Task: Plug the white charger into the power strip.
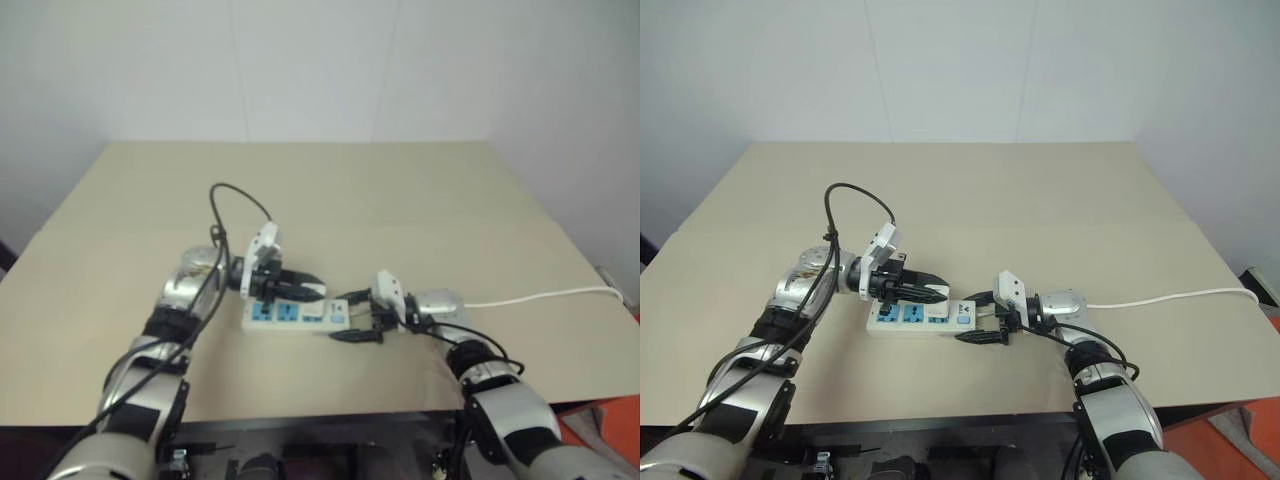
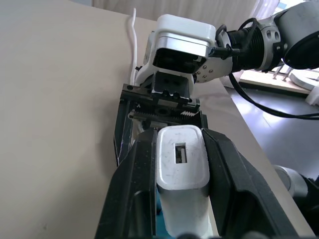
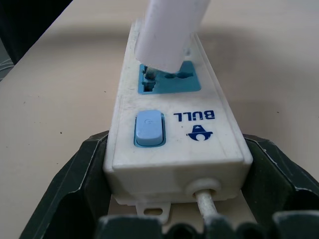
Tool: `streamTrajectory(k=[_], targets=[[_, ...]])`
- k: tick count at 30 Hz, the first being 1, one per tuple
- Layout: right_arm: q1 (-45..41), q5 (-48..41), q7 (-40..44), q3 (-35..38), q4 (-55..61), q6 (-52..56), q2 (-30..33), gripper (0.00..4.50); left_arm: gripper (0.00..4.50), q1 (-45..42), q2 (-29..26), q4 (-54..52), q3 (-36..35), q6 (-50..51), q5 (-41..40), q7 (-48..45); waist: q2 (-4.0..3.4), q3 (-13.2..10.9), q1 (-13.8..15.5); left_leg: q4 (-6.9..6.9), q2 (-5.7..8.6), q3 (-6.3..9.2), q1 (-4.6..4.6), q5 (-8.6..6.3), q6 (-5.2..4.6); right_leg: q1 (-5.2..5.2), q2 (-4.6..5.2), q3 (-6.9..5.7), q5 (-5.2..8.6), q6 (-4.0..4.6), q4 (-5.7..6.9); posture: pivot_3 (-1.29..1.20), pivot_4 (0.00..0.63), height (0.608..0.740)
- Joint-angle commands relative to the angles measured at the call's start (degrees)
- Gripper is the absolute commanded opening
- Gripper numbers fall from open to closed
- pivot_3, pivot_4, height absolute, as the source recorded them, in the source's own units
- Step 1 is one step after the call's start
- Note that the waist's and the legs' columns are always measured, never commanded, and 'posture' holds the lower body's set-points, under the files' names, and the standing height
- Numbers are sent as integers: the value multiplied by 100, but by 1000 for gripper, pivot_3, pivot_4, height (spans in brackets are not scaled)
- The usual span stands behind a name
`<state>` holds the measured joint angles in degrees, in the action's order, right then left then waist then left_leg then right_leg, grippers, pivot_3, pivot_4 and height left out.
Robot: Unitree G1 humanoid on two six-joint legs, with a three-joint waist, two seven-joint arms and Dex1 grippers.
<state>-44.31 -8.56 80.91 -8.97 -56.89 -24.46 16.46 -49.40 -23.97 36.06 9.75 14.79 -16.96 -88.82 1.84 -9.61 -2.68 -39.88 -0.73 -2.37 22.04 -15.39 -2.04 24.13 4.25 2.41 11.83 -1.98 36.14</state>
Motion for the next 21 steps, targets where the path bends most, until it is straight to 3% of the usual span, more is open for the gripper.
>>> streamTrajectory(k=[1,11,21], targets=[[164,256,-136,-80,-71,-19,0,3418,1045,-228,94,299,29,-222,136,-91,0,0,2,0,0,0,0,0,0,0,0,1,0,0,0,0,150,740],[199,287,-159,-36,-52,-29,12,3418,1045,-259,199,809,90,-807,470,-44,0,19,11,-1,-2,0,-16,0,0,-16,1,1,0,0,1,0,150,740],[217,253,-63,-28,-20,-36,42,3418,1045,224,217,615,-224,-1905,209,-221,-9,33,13,0,-5,0,-25,1,1,-21,3,4,-1,1,3,0,150,740]])
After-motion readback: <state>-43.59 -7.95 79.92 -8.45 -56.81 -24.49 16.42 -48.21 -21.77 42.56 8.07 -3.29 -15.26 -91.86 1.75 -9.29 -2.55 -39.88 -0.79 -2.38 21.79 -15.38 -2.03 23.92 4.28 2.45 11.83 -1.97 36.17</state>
